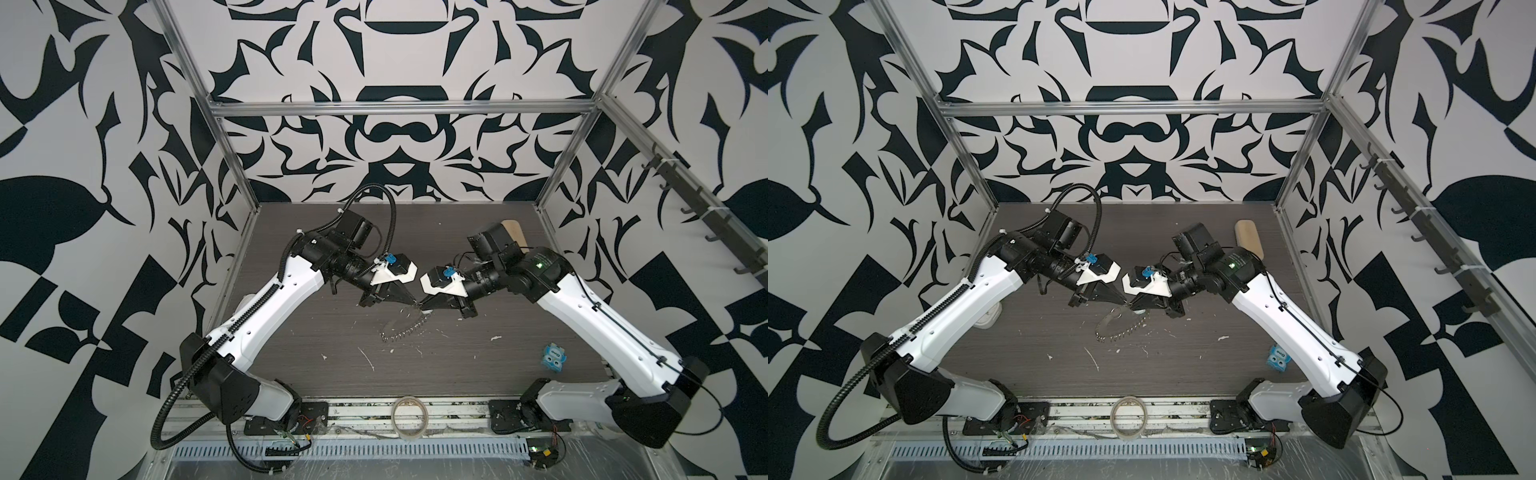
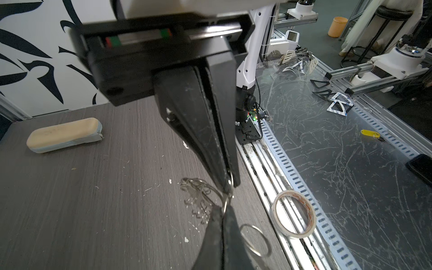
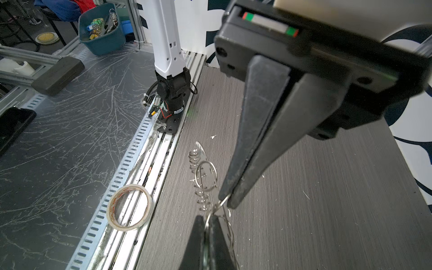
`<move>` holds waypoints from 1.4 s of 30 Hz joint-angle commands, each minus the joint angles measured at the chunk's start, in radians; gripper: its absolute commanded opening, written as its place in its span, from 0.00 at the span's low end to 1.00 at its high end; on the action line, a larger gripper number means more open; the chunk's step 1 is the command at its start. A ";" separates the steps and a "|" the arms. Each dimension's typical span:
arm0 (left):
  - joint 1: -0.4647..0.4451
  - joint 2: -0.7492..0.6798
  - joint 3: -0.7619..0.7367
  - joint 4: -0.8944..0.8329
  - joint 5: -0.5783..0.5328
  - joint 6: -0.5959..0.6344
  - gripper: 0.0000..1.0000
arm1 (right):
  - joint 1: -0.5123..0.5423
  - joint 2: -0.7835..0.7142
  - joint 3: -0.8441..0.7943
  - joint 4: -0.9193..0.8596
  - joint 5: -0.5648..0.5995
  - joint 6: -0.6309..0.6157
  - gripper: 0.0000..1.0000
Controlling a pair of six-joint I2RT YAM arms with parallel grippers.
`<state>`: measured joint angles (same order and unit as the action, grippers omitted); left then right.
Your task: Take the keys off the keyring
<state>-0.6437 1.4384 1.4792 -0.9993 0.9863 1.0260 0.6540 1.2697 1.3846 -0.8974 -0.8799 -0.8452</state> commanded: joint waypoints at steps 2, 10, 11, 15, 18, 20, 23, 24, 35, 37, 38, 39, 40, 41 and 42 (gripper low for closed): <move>-0.005 -0.026 -0.027 0.010 0.003 0.000 0.00 | -0.028 -0.053 -0.031 0.190 -0.194 0.075 0.00; -0.005 -0.077 -0.094 0.157 0.012 -0.093 0.00 | -0.074 -0.100 -0.224 0.643 -0.350 0.375 0.00; -0.005 -0.086 -0.105 0.179 0.011 -0.104 0.00 | -0.073 -0.105 -0.258 0.714 -0.345 0.423 0.00; 0.001 -0.111 -0.128 0.259 0.005 -0.145 0.00 | -0.073 -0.114 -0.379 1.005 -0.324 0.606 0.00; 0.005 -0.115 -0.121 0.272 0.009 -0.163 0.00 | -0.073 -0.103 -0.405 1.027 -0.310 0.615 0.00; 0.006 -0.119 -0.117 0.271 0.012 -0.166 0.00 | -0.073 -0.097 -0.412 1.032 -0.290 0.611 0.00; 0.008 -0.122 -0.117 0.269 0.010 -0.167 0.00 | -0.073 -0.096 -0.411 0.991 -0.230 0.572 0.00; 0.007 -0.126 -0.116 0.269 0.009 -0.167 0.00 | -0.074 -0.096 -0.406 0.966 -0.218 0.553 0.00; 0.013 -0.131 -0.112 0.272 0.003 -0.166 0.00 | -0.074 -0.110 -0.359 0.795 -0.152 0.440 0.36; 0.013 -0.129 -0.112 0.272 0.000 -0.165 0.00 | -0.073 -0.115 -0.353 0.779 -0.141 0.434 0.46; 0.013 -0.129 -0.111 0.270 -0.001 -0.165 0.00 | -0.073 -0.118 -0.344 0.760 -0.136 0.417 0.47; 0.014 -0.128 -0.108 0.268 -0.002 -0.165 0.00 | -0.073 -0.121 -0.337 0.734 -0.127 0.403 0.48; 0.015 -0.127 -0.106 0.266 -0.001 -0.164 0.00 | -0.074 -0.126 -0.330 0.714 -0.124 0.391 0.48; 0.015 -0.126 -0.105 0.265 0.000 -0.164 0.00 | -0.073 -0.131 -0.324 0.697 -0.121 0.378 0.48; 0.015 -0.126 -0.102 0.264 0.000 -0.164 0.00 | -0.073 -0.135 -0.317 0.673 -0.112 0.362 0.48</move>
<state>-0.6262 1.3212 1.3609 -0.7429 0.9401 0.8597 0.5739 1.1679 1.0126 -0.1677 -1.0241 -0.4305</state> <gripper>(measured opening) 0.043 0.482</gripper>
